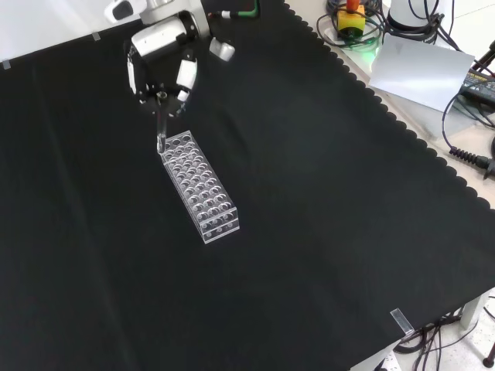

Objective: Shake the test tube.

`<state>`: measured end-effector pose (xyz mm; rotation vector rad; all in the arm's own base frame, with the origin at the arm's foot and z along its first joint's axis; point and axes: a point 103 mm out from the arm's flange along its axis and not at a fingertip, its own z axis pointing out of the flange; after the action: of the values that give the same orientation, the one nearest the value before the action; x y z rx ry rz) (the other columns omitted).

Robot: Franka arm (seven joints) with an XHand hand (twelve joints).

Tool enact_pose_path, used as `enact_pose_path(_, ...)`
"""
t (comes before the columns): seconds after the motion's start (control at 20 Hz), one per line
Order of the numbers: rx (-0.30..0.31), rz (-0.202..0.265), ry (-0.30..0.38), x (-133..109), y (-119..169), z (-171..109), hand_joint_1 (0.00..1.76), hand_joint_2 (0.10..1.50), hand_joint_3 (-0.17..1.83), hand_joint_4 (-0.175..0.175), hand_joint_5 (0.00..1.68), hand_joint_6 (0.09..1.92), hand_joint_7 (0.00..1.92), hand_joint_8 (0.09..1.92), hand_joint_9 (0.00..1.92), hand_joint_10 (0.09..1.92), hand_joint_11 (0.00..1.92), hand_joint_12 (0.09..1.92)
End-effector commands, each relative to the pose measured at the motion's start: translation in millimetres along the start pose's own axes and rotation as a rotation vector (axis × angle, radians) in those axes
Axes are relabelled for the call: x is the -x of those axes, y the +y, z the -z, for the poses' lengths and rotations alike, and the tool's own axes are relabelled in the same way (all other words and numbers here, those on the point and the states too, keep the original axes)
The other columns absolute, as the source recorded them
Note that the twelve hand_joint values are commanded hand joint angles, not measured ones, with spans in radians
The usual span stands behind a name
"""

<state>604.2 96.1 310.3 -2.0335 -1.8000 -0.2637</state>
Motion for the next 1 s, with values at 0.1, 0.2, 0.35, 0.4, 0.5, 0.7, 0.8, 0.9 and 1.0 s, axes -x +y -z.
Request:
enact_pose_path(0.1, 0.034, 0.006, 0.004, 1.8, -9.6, 28.3, 1.42, 0.84, 0.27, -0.175, 1.24, 0.57, 1.65, 0.6, 1.26, 0.62, 1.12, 1.01)
enact_pose_path(0.2, 0.032, 0.017, 0.0, -0.7, -10.8, 30.5, 1.42, 0.84, 0.27, -0.175, 1.24, 0.57, 1.64, 0.61, 1.26, 0.62, 1.12, 1.01)
enact_pose_path(0.35, 0.029, 0.046, 0.01, -14.0, -12.1, 29.0, 1.42, 0.84, 0.27, -0.175, 1.24, 0.57, 1.64, 0.61, 1.26, 0.62, 1.11, 1.01)
enact_pose_path(0.4, 0.027, 0.059, 0.015, -20.5, -12.4, 27.2, 1.42, 0.84, 0.27, -0.175, 1.24, 0.57, 1.64, 0.61, 1.26, 0.62, 1.11, 1.01)
enact_pose_path(0.5, 0.03, 0.077, 0.022, -29.2, -13.0, 24.7, 1.42, 0.84, 0.27, -0.175, 1.24, 0.57, 1.64, 0.61, 1.25, 0.62, 1.11, 1.01)
enact_pose_path(0.7, 0.025, 0.116, 0.009, -61.0, -17.1, 11.1, 1.42, 0.85, 0.27, -0.175, 1.24, 0.57, 1.64, 0.61, 1.25, 0.62, 1.11, 1.02)
enact_pose_path(0.8, 0.024, 0.133, 0.017, -77.2, -19.7, 3.4, 1.42, 0.85, 0.26, -0.175, 1.24, 0.57, 1.64, 0.61, 1.25, 0.62, 1.11, 1.02)
enact_pose_path(0.9, 0.01, 0.155, 0.029, -87.0, -22.7, -1.4, 1.42, 0.85, 0.26, -0.175, 1.24, 0.57, 1.64, 0.61, 1.25, 0.62, 1.11, 1.02)
enact_pose_path(1.0, -0.007, 0.181, 0.018, -108.8, -23.9, -5.9, 1.42, 0.85, 0.26, -0.175, 1.24, 0.57, 1.64, 0.61, 1.25, 0.62, 1.11, 1.02)
